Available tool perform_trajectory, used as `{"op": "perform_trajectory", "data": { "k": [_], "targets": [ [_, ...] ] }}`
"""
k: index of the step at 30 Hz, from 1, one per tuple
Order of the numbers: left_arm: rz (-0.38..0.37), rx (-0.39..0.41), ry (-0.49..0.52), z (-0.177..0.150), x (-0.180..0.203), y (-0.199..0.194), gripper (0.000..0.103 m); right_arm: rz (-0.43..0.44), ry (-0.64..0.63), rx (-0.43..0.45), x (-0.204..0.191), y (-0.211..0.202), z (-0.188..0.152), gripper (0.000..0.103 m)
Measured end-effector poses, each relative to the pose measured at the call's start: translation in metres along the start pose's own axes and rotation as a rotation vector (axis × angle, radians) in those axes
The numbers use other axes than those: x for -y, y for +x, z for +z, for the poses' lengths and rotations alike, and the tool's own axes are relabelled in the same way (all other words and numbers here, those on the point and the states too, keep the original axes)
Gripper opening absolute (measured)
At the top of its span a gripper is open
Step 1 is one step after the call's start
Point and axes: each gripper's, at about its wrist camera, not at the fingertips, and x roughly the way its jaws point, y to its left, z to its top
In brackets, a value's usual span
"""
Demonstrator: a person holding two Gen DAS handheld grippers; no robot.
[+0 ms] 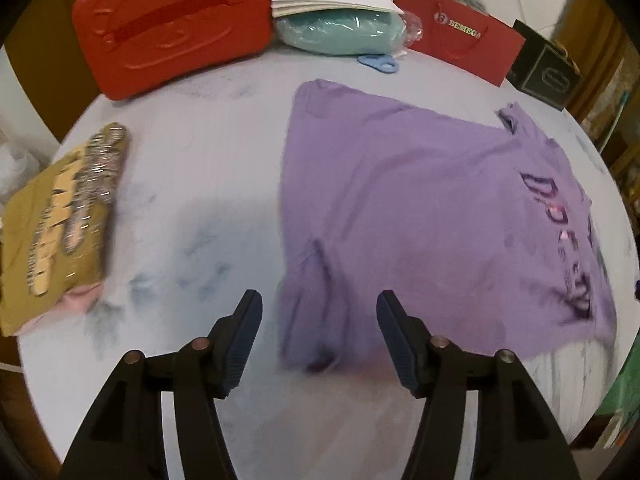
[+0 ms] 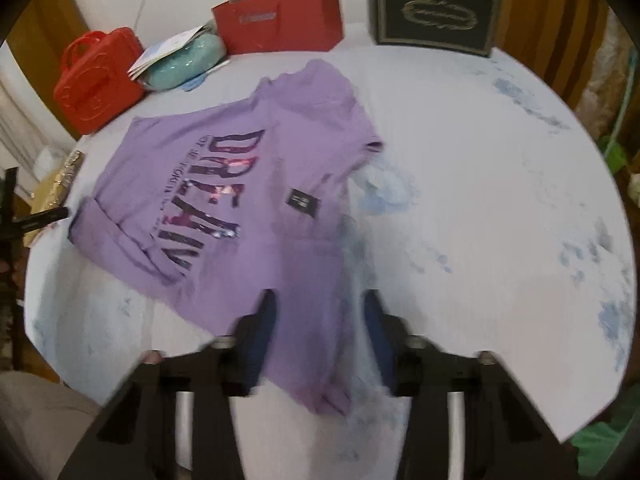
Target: Fold clothes
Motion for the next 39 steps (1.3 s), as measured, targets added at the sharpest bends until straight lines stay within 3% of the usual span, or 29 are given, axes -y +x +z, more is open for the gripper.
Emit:
{"op": "perform_trajectory", "data": {
  "k": [1,2,3,6,8,11,13,15,16,18,19,20,22,30,34,39],
  "targets": [
    [0.004,-0.021,-0.005,0.002,0.004,0.007,0.040,0.024,-0.002,-0.012,-0.003,0.005,0.005,0.023],
    [0.008,-0.043,-0.010,0.004,0.007,0.013,0.013,0.057,-0.007,-0.027,-0.007,0.013,0.009,0.020],
    [0.013,-0.066,-0.014,0.005,0.010,0.020,0.005,0.077,-0.018,-0.043,-0.011,0.021,0.013,0.019],
    [0.088,-0.121,0.001,0.005,0.013,0.036,0.005,0.108,-0.035,-0.080,-0.019,0.048,0.020,0.019],
    [0.108,-0.120,0.003,0.001,0.009,0.036,0.008,0.088,-0.025,-0.122,-0.016,0.069,0.023,0.019],
    [0.128,-0.140,0.006,0.001,0.003,0.032,0.011,-0.012,0.001,-0.187,0.003,0.089,0.025,0.017],
    [0.125,-0.147,-0.003,0.003,-0.001,0.029,0.013,-0.013,0.037,-0.173,0.013,0.086,0.034,0.017],
    [0.104,-0.132,-0.017,0.011,-0.003,0.021,0.016,-0.099,0.014,-0.135,0.019,0.077,0.047,0.019],
    [0.089,-0.112,-0.020,0.018,-0.003,0.015,0.020,-0.072,0.024,-0.111,0.022,0.071,0.056,0.019],
    [0.059,-0.062,-0.023,0.037,-0.002,0.006,0.059,-0.014,0.035,-0.067,0.028,0.061,0.077,0.025],
    [0.049,-0.034,-0.022,0.049,-0.002,0.002,0.067,0.012,0.034,-0.048,0.029,0.057,0.090,0.030],
    [0.047,-0.005,-0.019,0.062,-0.001,0.001,0.070,0.013,0.020,-0.027,0.031,0.056,0.104,0.045],
    [0.040,0.017,-0.024,0.086,-0.002,0.006,0.070,0.012,0.000,0.009,0.032,0.061,0.134,0.059],
    [0.058,-0.026,-0.023,0.173,-0.003,0.073,0.070,0.005,-0.021,-0.017,0.035,0.126,0.238,0.060],
    [0.060,-0.069,-0.005,0.199,-0.001,0.099,0.070,0.012,-0.033,-0.052,0.033,0.158,0.278,0.065],
    [0.045,-0.094,0.020,0.197,0.001,0.109,0.070,-0.012,-0.074,-0.103,0.026,0.197,0.307,0.068]
  ]
}}
